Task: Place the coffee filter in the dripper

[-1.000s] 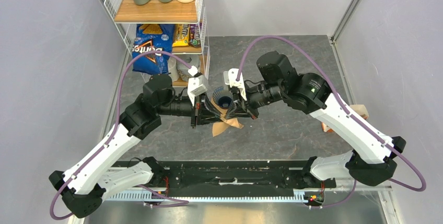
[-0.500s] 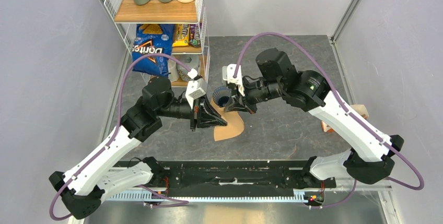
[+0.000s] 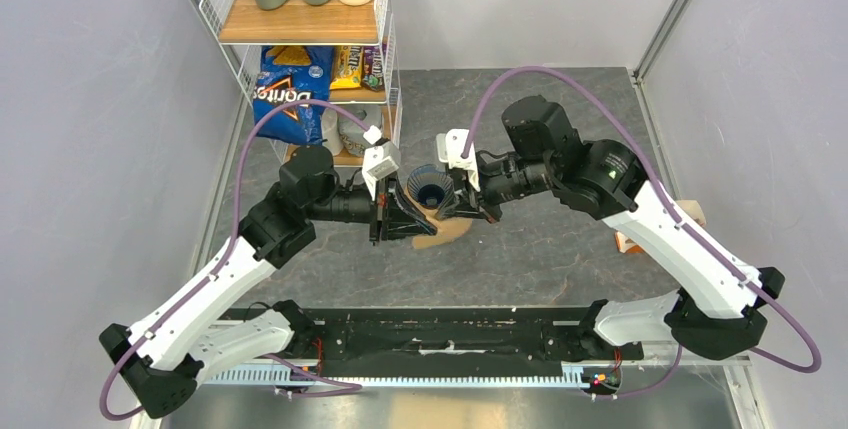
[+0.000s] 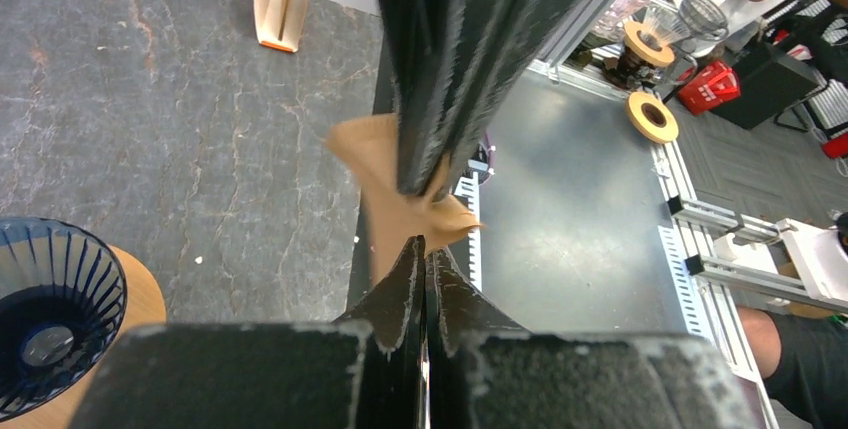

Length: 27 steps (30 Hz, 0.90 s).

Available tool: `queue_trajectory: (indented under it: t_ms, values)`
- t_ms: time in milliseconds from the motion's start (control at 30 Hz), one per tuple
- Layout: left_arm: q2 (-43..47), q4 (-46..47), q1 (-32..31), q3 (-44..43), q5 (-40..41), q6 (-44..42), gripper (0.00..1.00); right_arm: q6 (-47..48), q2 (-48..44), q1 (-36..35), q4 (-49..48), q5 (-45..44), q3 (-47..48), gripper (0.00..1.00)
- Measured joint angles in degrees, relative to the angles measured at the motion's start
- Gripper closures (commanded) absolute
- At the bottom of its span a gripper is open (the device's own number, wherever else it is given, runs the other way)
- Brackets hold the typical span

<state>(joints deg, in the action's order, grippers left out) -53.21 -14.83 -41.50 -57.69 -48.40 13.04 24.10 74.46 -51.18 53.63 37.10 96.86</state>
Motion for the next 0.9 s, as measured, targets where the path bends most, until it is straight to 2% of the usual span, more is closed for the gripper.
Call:
queue_trajectory:
  t_ms: [300,733,767,833,900]
  values:
    - [0.98,1.55,-0.92,-1.05,-1.99,1.92,0.98,0.57,1.64,0.0,0.44,-0.5,-1.05,1.0]
    - [0.33,-0.83,0.17,-1.01,3.96,0.83,0.98,-0.15,-0.52,-0.68,0.9,1.44,-0.17,1.0]
    - [0.37,-0.81,0.17,-1.01,3.82,0.81,0.98,-0.24,-0.72,-0.74,0.87,1.42,-0.17,0.87]
    - [0.76,-0.72,0.17,-0.92,3.45,0.52,0.98,-0.61,-0.9,-0.74,0.87,1.31,-0.17,0.39]
    - [1.42,-0.48,0.17,-0.57,3.17,-0.2,0.98,-0.98,-0.9,-0.74,0.92,0.35,-0.13,0.11]
